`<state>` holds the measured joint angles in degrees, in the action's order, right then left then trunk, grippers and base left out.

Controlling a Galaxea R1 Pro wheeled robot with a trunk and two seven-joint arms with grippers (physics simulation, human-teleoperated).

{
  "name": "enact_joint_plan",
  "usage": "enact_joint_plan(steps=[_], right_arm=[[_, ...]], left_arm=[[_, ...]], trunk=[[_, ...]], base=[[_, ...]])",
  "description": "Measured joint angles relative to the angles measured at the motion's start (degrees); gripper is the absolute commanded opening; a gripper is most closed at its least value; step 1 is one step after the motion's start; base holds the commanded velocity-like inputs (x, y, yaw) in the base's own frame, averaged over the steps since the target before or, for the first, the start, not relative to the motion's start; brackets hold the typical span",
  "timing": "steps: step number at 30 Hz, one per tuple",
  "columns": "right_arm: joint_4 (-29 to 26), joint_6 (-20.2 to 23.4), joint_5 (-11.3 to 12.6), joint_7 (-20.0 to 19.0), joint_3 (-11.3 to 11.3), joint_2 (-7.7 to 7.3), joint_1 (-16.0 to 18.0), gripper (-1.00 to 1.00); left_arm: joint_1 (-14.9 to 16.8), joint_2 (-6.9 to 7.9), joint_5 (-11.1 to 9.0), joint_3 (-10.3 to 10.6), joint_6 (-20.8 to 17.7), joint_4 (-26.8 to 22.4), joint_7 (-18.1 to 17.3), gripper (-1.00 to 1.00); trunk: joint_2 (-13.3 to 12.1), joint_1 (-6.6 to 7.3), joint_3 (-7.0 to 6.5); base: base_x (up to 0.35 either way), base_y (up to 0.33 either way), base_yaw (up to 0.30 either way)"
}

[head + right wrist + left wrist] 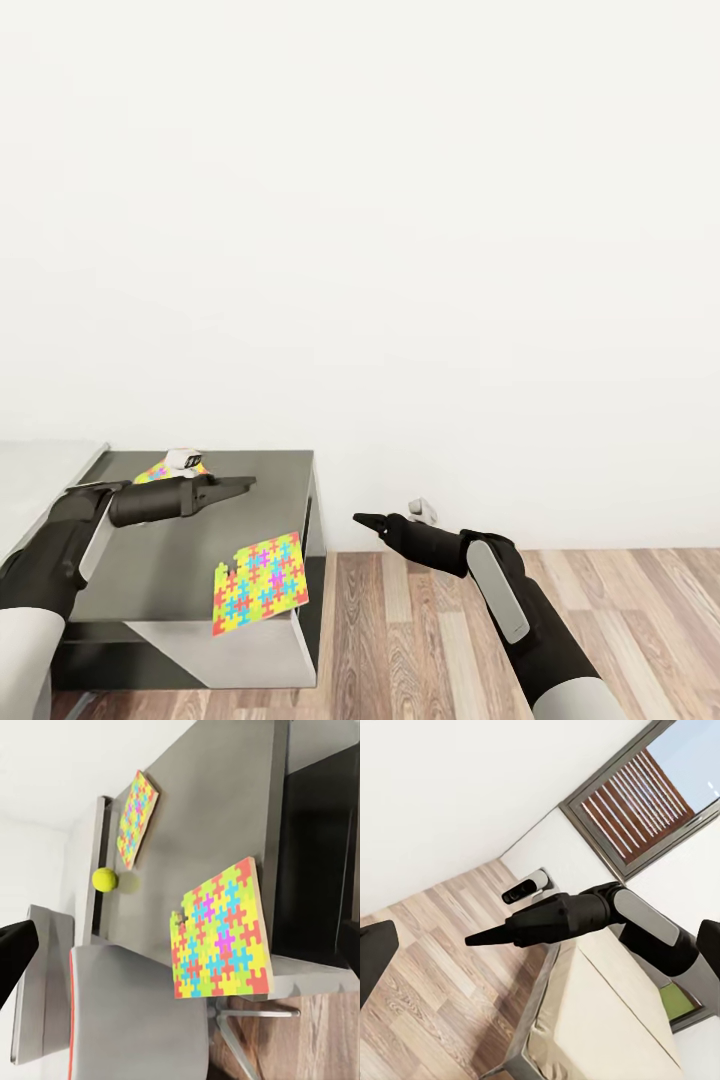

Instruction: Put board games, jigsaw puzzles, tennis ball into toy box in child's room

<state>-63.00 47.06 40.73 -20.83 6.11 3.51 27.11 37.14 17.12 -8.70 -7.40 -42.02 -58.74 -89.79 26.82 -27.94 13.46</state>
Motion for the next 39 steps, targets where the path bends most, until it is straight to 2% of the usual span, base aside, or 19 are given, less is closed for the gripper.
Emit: enact_joint_plan(steps=[9, 16, 21, 23, 27, 33, 39], right_arm=[[0.00, 0.00, 0.01, 0.01, 0.06, 0.04, 0.00, 1.00], [0.00, 0.00, 0.03, 0.02, 0.14, 0.09, 0.00, 1.00], [0.00, -0.01, 0.03, 0.02, 0.19, 0.14, 0.00, 1.00], [0.00, 0.00, -0.02, 0.03, 0.19, 0.15, 0.00, 1.00], [0.00, -0.01, -0.04, 0.03, 0.20, 0.13, 0.00, 1.00], [0.00, 0.00, -0.05, 0.03, 0.20, 0.15, 0.00, 1.00], [0.00, 0.00, -0.06, 0.03, 0.20, 0.16, 0.00, 1.00]], left_arm=[[0.00, 0.00, 0.02, 0.05, -0.39, -0.41, 0.00, 1.00], [0.00, 0.03, 0.21, 0.49, -4.08, -1.99, 0.00, 1.00], [-0.18, -0.06, 2.90, 0.75, -8.49, -6.19, 0.01, 1.00], [-1.08, -0.26, 6.90, 0.59, -12.86, -10.41, 0.02, 1.00], [-2.10, -0.36, 10.11, 0.22, -15.68, -14.82, 0.07, 1.00], [-3.52, -0.34, 11.97, -0.60, -17.34, -19.04, 0.17, 1.00], [-3.89, -0.27, 12.21, -2.25, -17.38, -20.06, 0.19, 1.00]], trunk=[[3.62, -1.98, 0.77], [6.44, -3.52, 1.36], [8.45, -4.62, 1.79], [9.25, -5.06, 1.95], [10.86, -5.94, 2.30], [13.27, -7.26, 2.80], [15.68, -8.58, 3.31]], base=[[0.000, 0.000, 0.000], [0.000, 0.000, 0.010], [0.000, 0.000, 0.050], [0.000, 0.000, 0.063], [0.000, 0.000, 0.066], [0.000, 0.000, 0.068], [0.000, 0.000, 0.069]])
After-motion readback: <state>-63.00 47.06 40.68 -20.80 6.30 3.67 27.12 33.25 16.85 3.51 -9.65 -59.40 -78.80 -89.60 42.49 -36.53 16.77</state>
